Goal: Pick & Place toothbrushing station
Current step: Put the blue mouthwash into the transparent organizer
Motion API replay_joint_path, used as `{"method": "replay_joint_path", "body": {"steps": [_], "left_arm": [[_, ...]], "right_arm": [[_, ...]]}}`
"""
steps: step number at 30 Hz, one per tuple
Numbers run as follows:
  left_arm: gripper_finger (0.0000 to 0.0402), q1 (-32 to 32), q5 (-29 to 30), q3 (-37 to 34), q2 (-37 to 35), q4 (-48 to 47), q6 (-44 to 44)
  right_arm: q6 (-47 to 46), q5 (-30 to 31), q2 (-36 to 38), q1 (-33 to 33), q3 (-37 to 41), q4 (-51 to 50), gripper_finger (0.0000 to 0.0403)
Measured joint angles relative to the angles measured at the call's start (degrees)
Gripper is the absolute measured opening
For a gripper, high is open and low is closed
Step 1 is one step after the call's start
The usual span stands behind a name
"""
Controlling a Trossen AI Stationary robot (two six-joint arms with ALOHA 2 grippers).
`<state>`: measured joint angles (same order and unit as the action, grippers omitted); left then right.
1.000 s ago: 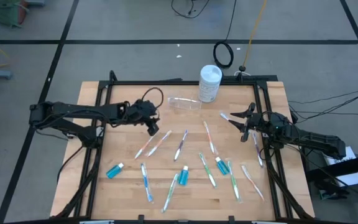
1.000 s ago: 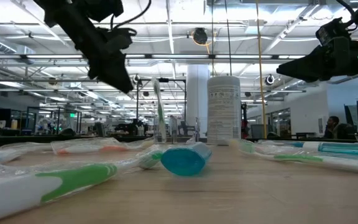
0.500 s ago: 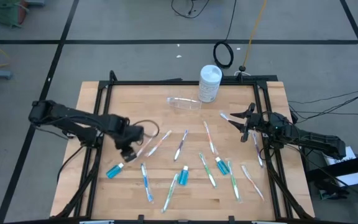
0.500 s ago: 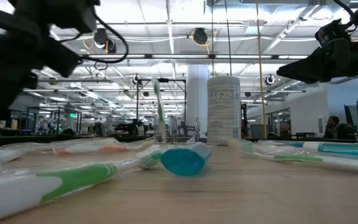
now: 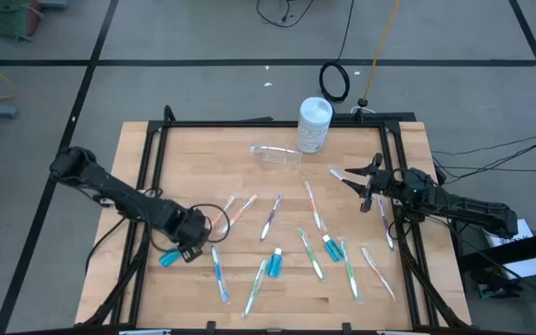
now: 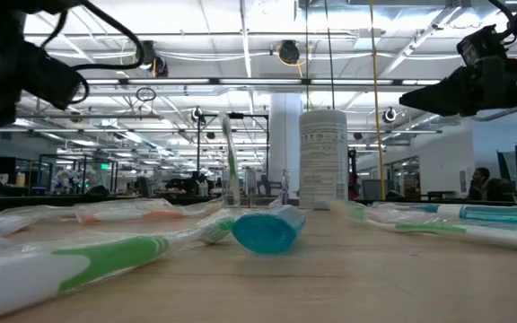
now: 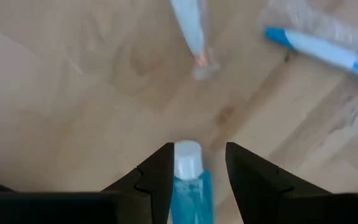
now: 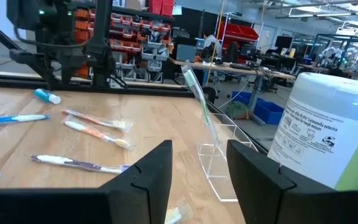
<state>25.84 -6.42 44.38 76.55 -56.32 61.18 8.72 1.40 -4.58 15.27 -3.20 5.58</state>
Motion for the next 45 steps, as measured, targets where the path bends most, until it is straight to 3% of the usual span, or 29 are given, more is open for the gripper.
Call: {"method": "replay_joint_path", "body": {"steps": [10, 23, 29, 33, 36, 45], "left_arm": [[0.0147, 5.5, 0.9, 0.0, 3.1, 0.0, 5.7], [0.0149, 6.5, -1.3, -0.2, 10.7, 0.8, 7.3], [0.0189, 6.4, -3.0, -3.2, 11.4, 4.4, 6.1], [0.0209, 6.5, -1.1, -3.8, 11.4, 6.8, 3.1], [0.0194, 6.2, -1.5, -3.8, 11.4, 6.9, 2.0], [0.0084, 3.0, -2.5, -3.7, 10.8, 8.5, -1.7]], "right_arm": [[1.2, 0.0, 0.0, 0.0, 0.0, 0.0, 0.0144], [1.0, 0.0, 0.0, 0.0, 0.0, 0.0, 0.0144], [1.0, 0.0, 0.0, 0.0, 0.0, 0.0, 0.0144], [0.5, 0.0, 0.0, 0.0, 0.0, -0.2, 0.0144], [0.3, 0.0, 0.0, 0.0, 0.0, -0.2, 0.0144], [-2.7, 0.0, 0.0, 0.0, 0.0, -0.3, 0.0144]]}}
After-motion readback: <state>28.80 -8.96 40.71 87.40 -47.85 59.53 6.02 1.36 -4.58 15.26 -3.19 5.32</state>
